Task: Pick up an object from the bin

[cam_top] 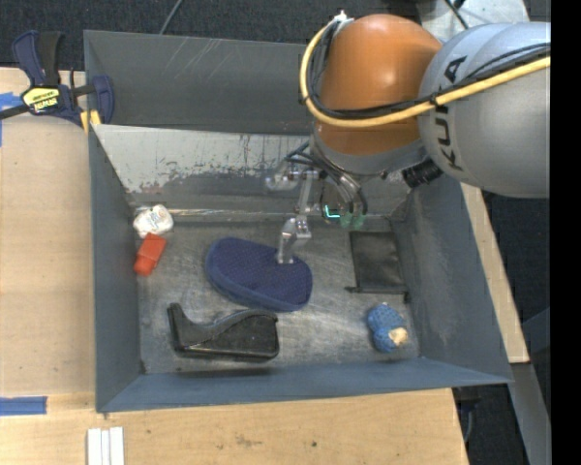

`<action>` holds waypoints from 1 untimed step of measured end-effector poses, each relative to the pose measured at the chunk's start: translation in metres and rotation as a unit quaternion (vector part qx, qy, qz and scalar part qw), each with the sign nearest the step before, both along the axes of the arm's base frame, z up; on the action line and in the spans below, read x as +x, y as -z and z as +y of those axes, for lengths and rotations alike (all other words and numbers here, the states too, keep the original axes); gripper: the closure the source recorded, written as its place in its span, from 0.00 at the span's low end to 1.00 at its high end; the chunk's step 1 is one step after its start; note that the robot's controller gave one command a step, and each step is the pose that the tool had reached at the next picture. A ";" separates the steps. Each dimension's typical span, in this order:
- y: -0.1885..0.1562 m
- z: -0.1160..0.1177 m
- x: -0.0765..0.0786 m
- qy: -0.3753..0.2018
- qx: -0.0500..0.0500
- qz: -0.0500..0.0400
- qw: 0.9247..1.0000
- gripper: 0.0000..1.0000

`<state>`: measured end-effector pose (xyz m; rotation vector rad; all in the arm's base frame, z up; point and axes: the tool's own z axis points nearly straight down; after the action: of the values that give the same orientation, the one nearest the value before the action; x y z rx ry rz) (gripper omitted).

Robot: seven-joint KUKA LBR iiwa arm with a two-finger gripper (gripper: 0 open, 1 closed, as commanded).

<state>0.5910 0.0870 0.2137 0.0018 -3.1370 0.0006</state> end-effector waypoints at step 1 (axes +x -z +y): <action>0.128 0.005 -0.011 0.086 0.001 -0.007 0.996 0.00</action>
Offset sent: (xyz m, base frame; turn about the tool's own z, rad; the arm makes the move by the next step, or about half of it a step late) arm -0.0161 0.0050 -0.1437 0.1734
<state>0.5795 0.0917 0.0860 -0.2702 -3.1390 -0.0045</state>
